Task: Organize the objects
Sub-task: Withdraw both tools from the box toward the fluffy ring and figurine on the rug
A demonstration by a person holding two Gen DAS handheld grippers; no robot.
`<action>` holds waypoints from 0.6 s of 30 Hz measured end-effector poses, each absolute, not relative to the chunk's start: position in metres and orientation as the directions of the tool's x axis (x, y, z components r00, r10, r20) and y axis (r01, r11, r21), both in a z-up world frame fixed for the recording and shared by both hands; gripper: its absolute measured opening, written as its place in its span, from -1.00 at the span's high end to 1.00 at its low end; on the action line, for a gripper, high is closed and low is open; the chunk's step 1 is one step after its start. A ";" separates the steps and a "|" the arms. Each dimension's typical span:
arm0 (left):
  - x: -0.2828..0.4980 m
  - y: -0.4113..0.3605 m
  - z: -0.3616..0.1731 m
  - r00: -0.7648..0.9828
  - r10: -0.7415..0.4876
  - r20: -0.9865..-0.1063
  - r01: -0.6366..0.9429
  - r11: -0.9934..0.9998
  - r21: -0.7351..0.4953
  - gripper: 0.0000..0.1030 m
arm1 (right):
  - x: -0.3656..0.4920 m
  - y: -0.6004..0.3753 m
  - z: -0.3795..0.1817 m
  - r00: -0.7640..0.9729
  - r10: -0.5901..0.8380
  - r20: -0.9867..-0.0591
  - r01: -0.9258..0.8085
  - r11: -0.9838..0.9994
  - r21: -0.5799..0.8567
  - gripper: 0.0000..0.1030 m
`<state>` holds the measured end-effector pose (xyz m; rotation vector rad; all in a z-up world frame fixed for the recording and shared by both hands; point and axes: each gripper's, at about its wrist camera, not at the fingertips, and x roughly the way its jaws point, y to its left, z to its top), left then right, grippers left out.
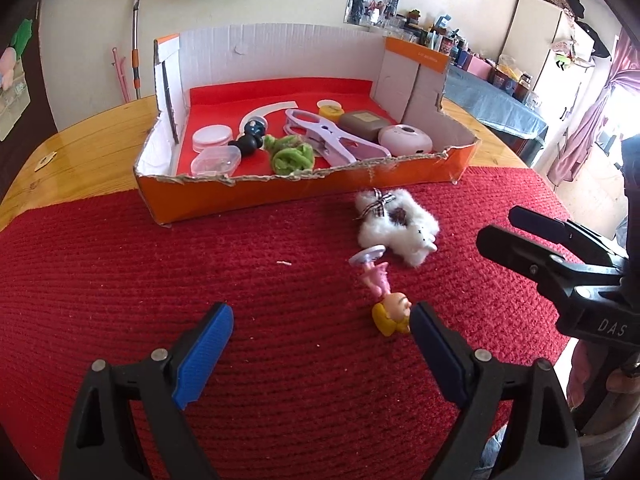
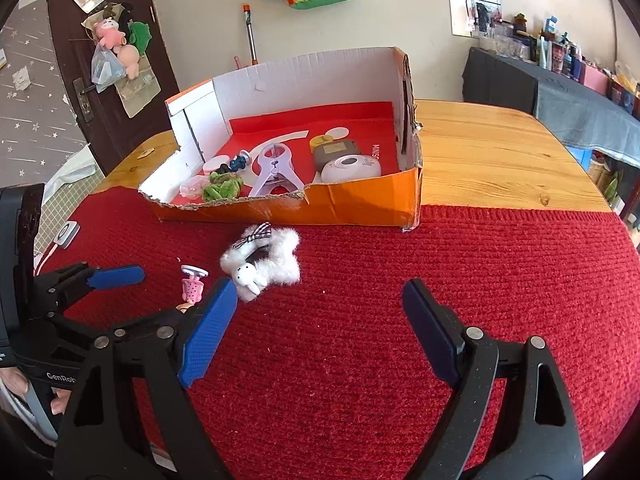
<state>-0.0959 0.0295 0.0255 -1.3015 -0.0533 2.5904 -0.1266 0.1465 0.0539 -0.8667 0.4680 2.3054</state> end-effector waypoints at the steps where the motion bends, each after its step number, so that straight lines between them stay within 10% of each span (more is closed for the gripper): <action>1: -0.095 0.031 0.026 -0.573 0.240 -0.783 -0.208 -0.967 -0.145 -0.78 | -0.126 0.147 0.054 -0.589 0.429 -0.685 -0.661 -0.743 0.104 -0.65; 18: -0.115 0.006 0.016 -0.619 0.097 -0.780 -0.132 -0.991 -0.018 -0.78 | -0.143 0.152 0.047 -0.588 0.403 -0.702 -0.637 -0.765 0.094 -0.65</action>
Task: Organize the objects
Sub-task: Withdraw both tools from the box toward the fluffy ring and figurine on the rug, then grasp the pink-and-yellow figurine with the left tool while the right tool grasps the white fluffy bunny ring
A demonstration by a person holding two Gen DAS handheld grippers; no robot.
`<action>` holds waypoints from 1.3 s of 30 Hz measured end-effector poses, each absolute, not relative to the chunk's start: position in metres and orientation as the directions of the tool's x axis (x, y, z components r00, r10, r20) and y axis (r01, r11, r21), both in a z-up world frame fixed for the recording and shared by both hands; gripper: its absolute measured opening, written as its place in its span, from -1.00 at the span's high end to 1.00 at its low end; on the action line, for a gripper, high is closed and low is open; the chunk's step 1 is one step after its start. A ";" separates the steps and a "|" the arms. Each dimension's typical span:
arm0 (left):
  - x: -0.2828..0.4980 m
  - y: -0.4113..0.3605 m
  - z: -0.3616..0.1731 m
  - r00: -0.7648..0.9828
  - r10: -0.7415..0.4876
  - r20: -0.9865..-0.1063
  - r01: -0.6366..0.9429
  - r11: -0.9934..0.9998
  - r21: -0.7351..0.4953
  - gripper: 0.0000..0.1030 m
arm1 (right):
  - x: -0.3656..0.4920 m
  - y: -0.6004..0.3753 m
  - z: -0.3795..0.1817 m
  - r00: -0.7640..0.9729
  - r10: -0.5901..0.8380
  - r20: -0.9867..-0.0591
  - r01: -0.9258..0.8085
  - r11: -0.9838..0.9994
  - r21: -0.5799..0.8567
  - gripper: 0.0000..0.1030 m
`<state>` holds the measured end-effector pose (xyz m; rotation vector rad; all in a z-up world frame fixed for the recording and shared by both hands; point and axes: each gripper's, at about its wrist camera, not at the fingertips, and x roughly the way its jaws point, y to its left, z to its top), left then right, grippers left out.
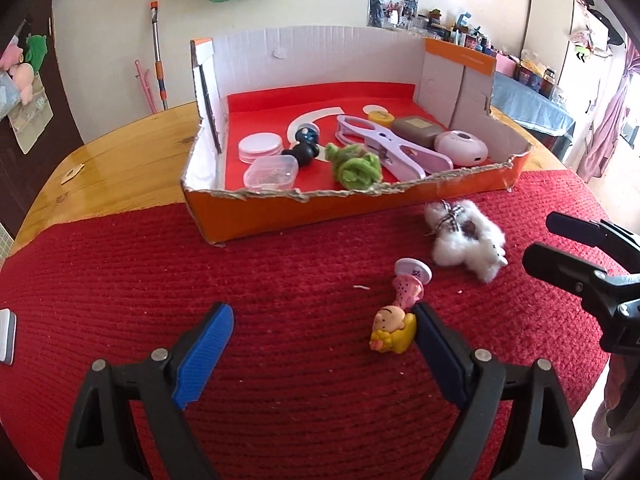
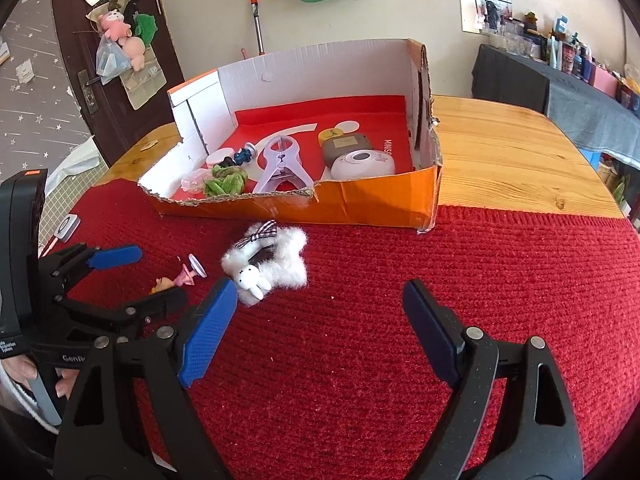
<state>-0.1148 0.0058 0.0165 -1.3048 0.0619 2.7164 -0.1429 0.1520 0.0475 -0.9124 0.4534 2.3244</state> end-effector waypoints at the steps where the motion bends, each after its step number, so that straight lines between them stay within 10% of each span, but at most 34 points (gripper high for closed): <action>1: -0.115 0.005 0.016 -0.619 0.098 -0.779 -0.139 -0.990 -0.014 -0.75 | -0.146 0.152 0.046 -0.587 0.397 -0.706 -0.630 -0.771 0.090 -0.65; 27: -0.118 0.026 0.019 -0.604 0.276 -0.748 -0.384 -0.923 -0.030 0.35 | -0.197 0.153 0.029 -0.504 0.362 -0.784 -0.493 -0.866 -0.083 -0.61; 34: -0.116 0.026 0.019 -0.600 0.303 -0.741 -0.379 -0.923 -0.070 0.58 | -0.207 0.147 0.029 -0.531 0.325 -0.782 -0.444 -0.893 -0.070 0.17; 39: -0.109 0.024 0.028 -0.600 0.331 -0.729 -0.383 -0.918 -0.102 0.58 | -0.199 0.139 0.034 -0.561 0.307 -0.768 -0.439 -0.897 -0.038 0.25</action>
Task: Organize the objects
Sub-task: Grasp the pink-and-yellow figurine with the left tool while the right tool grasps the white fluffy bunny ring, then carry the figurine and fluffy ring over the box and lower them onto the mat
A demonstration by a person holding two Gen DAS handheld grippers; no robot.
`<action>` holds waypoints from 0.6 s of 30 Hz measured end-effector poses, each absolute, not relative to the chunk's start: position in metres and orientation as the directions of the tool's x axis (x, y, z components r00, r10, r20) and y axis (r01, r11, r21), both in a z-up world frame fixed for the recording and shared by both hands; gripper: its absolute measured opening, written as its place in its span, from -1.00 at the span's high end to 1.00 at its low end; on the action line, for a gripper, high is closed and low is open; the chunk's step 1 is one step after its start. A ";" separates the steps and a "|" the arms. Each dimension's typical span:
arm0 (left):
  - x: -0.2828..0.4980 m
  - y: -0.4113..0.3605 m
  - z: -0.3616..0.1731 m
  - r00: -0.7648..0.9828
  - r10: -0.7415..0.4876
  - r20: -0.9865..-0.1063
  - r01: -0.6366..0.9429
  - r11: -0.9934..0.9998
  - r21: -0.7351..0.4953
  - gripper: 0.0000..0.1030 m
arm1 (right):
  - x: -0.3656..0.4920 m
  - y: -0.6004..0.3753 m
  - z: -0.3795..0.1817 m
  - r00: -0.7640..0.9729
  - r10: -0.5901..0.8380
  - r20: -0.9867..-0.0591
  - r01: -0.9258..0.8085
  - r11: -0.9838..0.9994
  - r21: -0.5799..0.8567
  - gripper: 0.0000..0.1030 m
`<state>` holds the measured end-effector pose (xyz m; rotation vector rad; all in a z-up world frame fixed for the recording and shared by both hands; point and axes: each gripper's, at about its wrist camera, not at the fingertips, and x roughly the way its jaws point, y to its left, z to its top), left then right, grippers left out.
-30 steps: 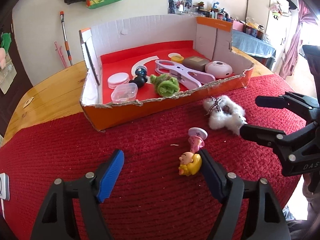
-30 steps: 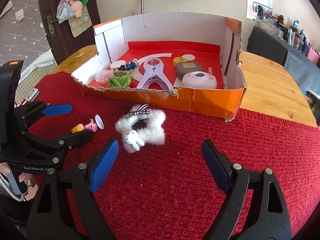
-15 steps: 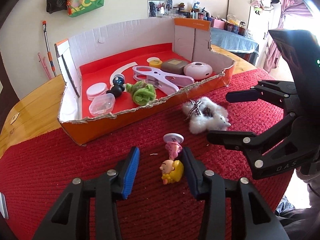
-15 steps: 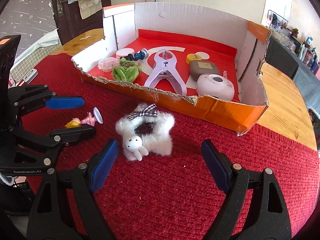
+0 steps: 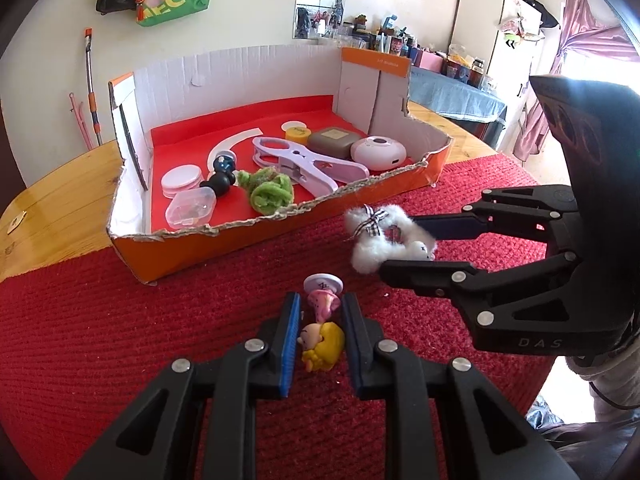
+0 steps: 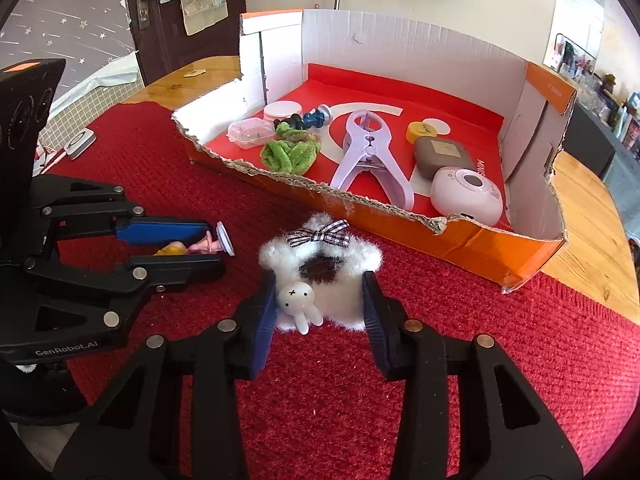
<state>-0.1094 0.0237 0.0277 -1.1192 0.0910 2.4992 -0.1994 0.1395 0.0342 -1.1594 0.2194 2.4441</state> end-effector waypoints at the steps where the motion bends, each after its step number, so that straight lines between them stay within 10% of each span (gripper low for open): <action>1: -0.107 0.023 0.030 -0.603 0.336 -0.724 -0.387 -0.916 -0.103 0.58 | -0.197 0.137 0.037 -0.569 0.311 -0.761 -0.440 -0.897 -0.038 0.25; 18: -0.093 0.017 0.062 -0.670 0.331 -0.665 -0.373 -0.924 -0.084 0.58 | -0.180 0.123 0.067 -0.621 0.324 -0.714 -0.456 -0.890 -0.008 0.26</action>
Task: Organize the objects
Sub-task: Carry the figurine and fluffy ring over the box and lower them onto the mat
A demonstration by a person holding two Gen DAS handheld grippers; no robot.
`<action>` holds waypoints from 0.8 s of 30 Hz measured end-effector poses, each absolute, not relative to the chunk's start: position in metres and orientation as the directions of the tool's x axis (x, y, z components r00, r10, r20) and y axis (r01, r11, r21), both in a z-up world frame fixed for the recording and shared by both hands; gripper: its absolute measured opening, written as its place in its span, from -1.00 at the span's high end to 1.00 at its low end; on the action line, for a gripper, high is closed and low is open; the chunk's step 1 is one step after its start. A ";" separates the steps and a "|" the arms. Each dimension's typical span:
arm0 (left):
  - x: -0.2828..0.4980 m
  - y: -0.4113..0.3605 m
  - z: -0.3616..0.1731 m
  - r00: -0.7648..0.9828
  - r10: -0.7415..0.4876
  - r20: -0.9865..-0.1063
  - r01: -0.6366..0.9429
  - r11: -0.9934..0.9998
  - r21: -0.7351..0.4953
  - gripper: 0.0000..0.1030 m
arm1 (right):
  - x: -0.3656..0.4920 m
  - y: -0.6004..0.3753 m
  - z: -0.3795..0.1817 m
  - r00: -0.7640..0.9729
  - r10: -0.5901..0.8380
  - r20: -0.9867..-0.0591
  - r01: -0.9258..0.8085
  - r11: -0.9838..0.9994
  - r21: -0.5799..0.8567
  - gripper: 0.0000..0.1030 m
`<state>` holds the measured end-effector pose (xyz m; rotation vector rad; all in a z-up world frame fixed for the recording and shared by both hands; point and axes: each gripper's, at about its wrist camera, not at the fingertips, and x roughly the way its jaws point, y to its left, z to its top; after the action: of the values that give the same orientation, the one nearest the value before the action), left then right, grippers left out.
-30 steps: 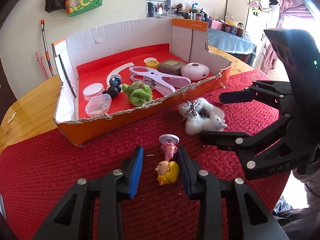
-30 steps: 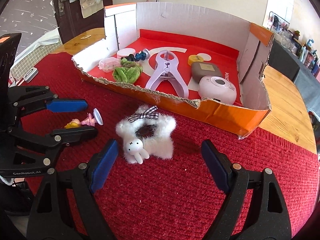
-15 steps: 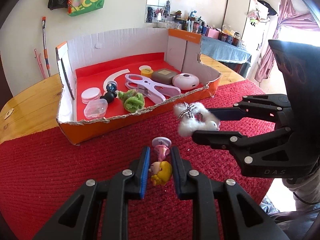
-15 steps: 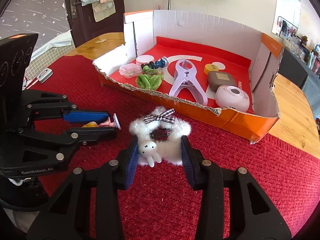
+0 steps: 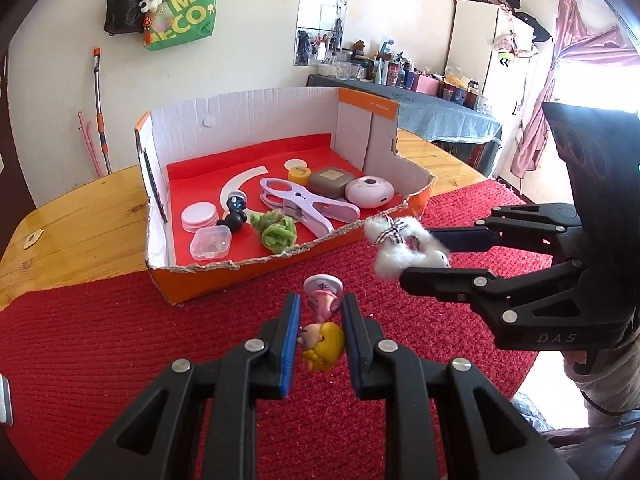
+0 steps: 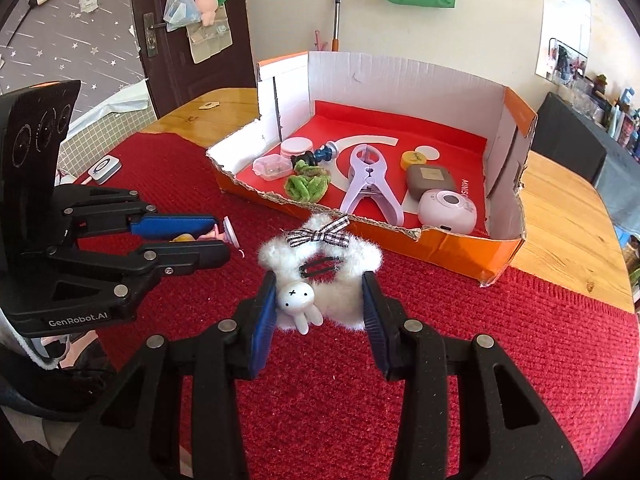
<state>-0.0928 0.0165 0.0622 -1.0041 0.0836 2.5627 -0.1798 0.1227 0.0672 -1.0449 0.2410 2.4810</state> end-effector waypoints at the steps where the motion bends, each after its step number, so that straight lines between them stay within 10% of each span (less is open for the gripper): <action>1: -0.095 0.016 0.067 -0.677 0.325 -0.660 -0.368 -0.926 -0.079 0.58 | -0.180 0.123 0.070 -0.622 0.326 -0.712 -0.455 -0.891 -0.010 0.25; 24: -0.277 0.017 0.085 -0.652 0.100 -0.752 -0.212 -0.976 0.054 0.58 | -0.318 0.289 0.104 -0.386 0.384 -0.839 -0.624 -0.778 -0.069 0.25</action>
<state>-0.2771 0.0173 0.0852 -1.2167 0.2048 2.7011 -0.3178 0.2890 0.1040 -1.2209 0.3440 2.1760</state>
